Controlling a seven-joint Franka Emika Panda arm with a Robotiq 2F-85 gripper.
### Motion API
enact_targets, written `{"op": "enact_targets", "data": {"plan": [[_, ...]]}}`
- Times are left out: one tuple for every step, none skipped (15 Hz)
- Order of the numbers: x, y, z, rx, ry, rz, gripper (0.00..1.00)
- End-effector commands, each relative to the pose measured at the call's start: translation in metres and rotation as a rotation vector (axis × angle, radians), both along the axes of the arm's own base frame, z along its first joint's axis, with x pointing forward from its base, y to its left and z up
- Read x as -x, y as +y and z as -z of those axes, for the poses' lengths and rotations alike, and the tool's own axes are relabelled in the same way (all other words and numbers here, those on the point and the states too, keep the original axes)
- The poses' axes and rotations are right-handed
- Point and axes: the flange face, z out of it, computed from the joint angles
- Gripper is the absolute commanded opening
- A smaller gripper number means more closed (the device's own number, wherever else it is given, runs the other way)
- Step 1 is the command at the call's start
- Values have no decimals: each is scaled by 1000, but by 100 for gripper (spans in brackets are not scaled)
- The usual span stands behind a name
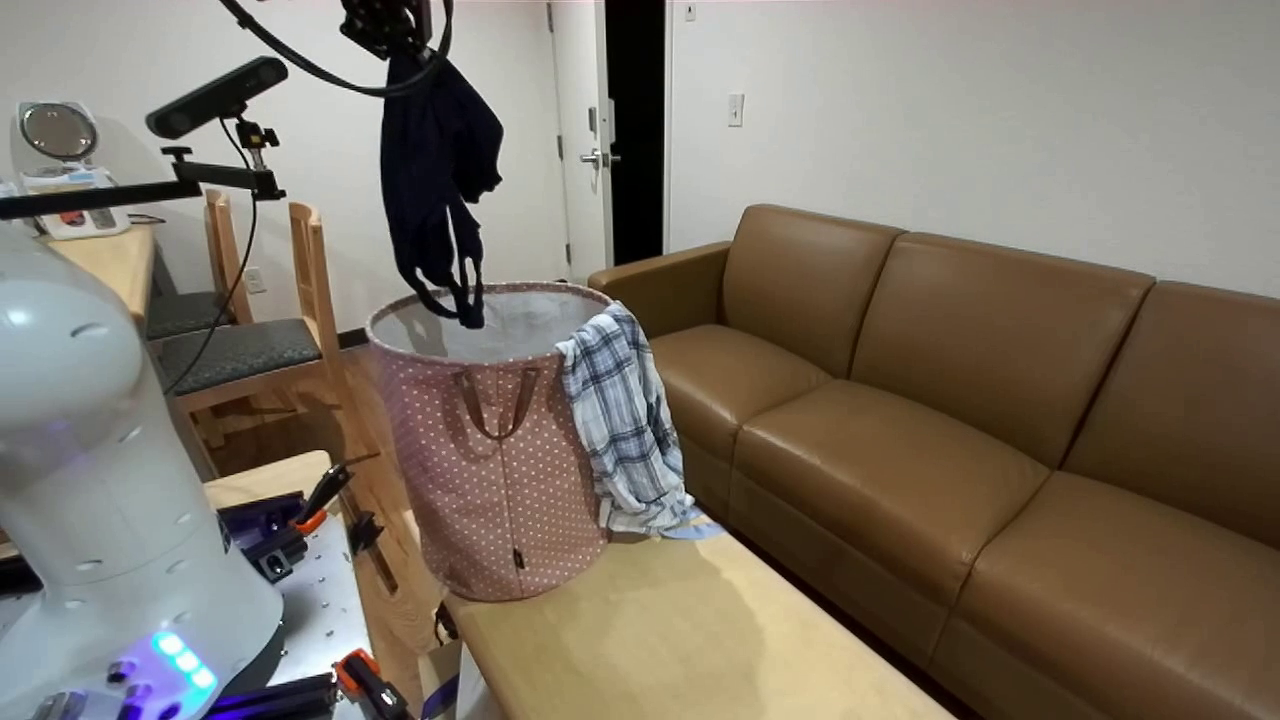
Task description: Move the clothes from the table and put them in the laundry bag
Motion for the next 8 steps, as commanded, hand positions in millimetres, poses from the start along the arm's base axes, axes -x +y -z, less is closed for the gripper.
{"op": "enact_targets", "data": {"plan": [[-25,-5,34,18,-8,-46,7],[-32,-9,57,-5,15,-46,7],[-37,-13,80,-20,33,-45,7],[-41,-16,103,-44,54,-51,8],[-44,-17,130,-57,78,-53,7],[-44,-14,156,-76,125,-57,7],[-43,-11,180,-78,155,-62,7],[-40,-8,201,-77,190,-57,7]]}}
